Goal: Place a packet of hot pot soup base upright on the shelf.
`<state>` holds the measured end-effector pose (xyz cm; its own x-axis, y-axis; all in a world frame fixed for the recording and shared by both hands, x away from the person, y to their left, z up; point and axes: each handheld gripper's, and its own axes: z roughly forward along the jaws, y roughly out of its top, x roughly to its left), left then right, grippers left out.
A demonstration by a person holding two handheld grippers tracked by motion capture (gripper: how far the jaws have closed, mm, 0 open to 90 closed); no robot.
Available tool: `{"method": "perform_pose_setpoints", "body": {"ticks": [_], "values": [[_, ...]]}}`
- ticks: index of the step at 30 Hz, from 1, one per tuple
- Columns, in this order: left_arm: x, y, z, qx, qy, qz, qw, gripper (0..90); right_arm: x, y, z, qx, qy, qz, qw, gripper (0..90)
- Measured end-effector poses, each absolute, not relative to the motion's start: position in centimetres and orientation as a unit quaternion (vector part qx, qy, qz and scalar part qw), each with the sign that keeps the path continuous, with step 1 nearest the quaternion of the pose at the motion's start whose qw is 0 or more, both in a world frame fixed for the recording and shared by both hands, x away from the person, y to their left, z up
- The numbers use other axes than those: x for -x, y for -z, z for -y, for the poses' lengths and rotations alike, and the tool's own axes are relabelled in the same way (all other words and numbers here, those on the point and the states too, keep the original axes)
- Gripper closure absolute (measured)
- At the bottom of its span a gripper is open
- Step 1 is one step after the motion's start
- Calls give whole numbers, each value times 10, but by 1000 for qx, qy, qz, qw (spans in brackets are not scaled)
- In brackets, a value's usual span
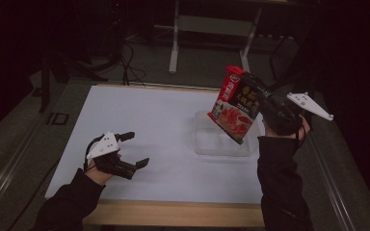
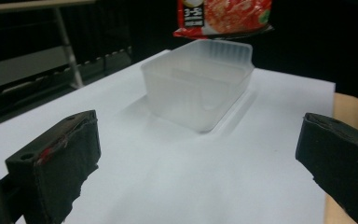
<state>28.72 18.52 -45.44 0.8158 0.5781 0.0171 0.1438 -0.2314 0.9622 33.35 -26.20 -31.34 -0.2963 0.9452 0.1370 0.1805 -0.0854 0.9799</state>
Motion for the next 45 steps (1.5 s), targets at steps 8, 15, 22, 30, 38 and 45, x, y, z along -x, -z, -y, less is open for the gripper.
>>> {"method": "perform_pose_setpoints", "body": {"ticks": [8,15,22,30,38,45], "values": [[-287,465,-188,-746,-189,-250,588,6,-350,335,274,-522,-524,-564,367,773],[-287,471,-186,-747,-191,-251,585,6,-366,355,274,-543,-505,-559,372,773],[-288,474,-187,-742,-185,-256,591,6,-377,377,267,-555,-488,-567,364,772],[-288,477,-187,-743,-184,-255,591,6,-380,389,261,-554,-489,-571,358,770],[-289,479,-188,-742,-180,-259,592,6,-381,396,258,-558,-485,-582,341,767],[-289,479,-191,-737,-179,-263,597,6,-379,405,258,-552,-484,-584,347,767]]}}
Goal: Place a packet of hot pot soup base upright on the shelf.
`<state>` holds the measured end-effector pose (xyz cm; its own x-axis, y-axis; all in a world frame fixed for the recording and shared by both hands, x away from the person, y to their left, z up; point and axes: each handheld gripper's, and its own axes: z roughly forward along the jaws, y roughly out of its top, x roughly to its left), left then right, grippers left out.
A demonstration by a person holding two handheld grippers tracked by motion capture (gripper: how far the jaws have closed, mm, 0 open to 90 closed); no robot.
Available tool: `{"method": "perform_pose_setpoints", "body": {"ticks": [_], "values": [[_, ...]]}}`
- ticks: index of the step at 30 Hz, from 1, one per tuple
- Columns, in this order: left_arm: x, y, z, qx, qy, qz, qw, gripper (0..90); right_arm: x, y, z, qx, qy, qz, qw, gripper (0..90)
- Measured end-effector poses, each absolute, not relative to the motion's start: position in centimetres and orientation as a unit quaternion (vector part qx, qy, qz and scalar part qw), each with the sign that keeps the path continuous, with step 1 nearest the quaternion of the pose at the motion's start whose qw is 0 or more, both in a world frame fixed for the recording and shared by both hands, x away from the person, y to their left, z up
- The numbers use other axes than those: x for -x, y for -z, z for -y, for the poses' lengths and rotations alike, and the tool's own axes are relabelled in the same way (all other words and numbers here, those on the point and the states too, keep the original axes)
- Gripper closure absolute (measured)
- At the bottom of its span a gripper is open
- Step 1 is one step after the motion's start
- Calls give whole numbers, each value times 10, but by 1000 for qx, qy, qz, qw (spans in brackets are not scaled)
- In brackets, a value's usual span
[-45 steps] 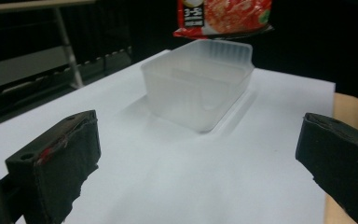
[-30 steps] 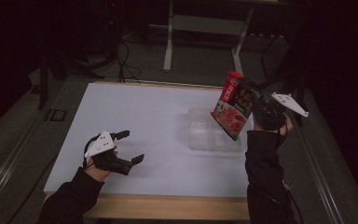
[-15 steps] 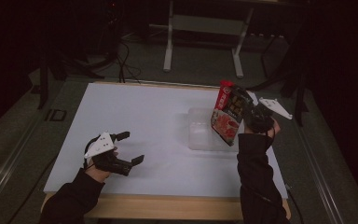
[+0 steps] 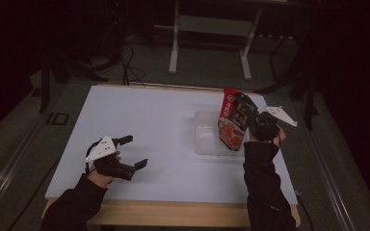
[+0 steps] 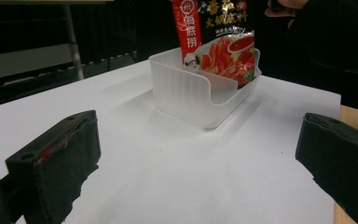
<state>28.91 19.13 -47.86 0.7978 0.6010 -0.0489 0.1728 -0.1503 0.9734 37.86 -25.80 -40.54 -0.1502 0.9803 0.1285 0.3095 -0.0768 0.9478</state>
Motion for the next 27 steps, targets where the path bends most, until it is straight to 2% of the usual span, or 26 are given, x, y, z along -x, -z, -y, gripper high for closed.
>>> {"method": "perform_pose_setpoints", "body": {"ticks": [14,20,21,23,27], "values": [[-289,479,-190,-739,-174,-260,597,6,-356,429,270,-545,-481,-597,339,757],[-289,480,-191,-740,-172,-260,596,6,-354,427,273,-538,-485,-610,321,715],[-289,480,-191,-741,-171,-260,595,6,-355,426,274,-539,-486,-611,316,691],[-289,481,-191,-741,-170,-260,595,6,-357,423,275,-539,-491,-615,302,565],[-290,482,-191,-742,-168,-260,594,6,-357,408,277,-525,-494,-618,313,344]]}}
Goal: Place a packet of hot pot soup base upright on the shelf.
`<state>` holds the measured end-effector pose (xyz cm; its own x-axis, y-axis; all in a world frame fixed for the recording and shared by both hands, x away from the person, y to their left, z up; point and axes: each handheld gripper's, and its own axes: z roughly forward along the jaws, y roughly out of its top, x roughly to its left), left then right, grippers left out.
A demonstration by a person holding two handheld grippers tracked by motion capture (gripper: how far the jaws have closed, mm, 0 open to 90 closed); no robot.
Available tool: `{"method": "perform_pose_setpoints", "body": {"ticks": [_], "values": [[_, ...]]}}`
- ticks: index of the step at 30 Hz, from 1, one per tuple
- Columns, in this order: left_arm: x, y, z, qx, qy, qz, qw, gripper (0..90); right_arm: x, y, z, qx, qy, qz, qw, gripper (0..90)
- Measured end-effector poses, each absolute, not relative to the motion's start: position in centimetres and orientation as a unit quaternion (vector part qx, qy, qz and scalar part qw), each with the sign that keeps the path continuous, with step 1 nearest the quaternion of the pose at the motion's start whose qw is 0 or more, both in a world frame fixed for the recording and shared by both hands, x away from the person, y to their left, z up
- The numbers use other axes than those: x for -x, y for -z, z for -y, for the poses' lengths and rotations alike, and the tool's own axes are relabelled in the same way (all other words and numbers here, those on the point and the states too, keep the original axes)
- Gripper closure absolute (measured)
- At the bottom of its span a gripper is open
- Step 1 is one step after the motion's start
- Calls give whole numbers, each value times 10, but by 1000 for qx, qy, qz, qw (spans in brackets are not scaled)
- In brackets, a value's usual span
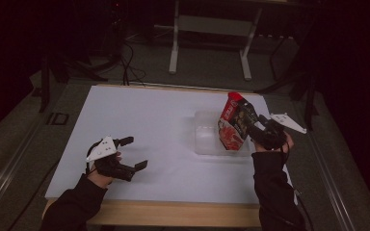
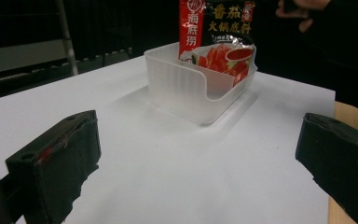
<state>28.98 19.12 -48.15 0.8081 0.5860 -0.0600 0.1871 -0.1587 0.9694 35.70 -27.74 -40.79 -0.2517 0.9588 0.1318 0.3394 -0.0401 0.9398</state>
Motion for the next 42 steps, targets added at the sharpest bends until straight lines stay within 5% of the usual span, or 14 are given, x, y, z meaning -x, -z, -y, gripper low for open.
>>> {"method": "perform_pose_setpoints", "body": {"ticks": [7,22,42], "values": [[-289,483,-191,-743,-167,-259,593,6,-350,377,283,-491,-535,-620,299,141],[-288,484,-192,-744,-165,-258,593,6,-316,357,269,-406,-569,-661,271,140],[-287,484,-190,-749,-162,-251,591,6,-282,416,239,-330,-564,-735,179,142]]}}
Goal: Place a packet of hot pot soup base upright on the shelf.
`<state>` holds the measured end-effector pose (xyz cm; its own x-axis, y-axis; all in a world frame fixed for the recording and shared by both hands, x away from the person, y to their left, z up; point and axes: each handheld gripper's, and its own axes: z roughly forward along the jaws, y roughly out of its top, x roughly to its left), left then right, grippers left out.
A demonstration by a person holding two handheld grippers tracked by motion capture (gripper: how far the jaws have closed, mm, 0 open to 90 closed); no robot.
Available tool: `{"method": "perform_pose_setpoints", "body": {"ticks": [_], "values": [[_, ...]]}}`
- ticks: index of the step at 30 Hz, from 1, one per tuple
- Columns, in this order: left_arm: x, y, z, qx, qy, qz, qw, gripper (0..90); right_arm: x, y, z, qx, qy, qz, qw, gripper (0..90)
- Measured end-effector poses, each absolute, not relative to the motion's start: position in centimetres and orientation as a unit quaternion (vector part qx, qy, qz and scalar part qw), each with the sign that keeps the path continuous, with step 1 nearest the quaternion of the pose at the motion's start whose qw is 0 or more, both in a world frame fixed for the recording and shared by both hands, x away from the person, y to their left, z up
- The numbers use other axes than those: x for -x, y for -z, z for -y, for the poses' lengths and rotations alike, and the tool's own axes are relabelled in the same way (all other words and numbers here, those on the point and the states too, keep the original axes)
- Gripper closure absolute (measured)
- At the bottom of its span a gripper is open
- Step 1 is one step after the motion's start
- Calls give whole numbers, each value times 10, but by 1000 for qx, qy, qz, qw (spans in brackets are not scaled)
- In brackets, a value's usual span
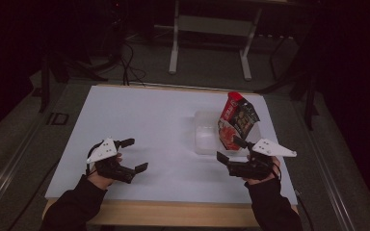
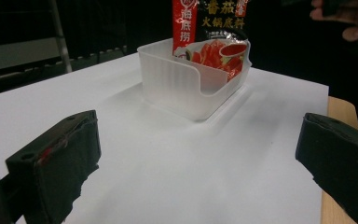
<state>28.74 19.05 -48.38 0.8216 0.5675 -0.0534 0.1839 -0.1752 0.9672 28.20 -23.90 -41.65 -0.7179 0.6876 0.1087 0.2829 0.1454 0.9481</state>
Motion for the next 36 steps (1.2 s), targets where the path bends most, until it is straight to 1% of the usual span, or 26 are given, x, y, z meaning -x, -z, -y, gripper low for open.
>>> {"method": "perform_pose_setpoints", "body": {"ticks": [3,6,10,25,36], "values": [[-287,483,-191,-748,-161,-250,593,6,-284,426,237,-317,-564,-746,158,142],[-287,483,-191,-748,-160,-249,594,6,-284,429,236,-312,-562,-749,159,142],[-287,484,-191,-749,-159,-250,593,6,-284,442,233,-298,-552,-766,142,142],[-286,487,-191,-753,-160,-247,588,6,-277,465,239,-310,-523,-783,132,146],[-286,488,-194,-755,-162,-247,586,6,-275,473,249,-325,-511,-784,132,146]]}}
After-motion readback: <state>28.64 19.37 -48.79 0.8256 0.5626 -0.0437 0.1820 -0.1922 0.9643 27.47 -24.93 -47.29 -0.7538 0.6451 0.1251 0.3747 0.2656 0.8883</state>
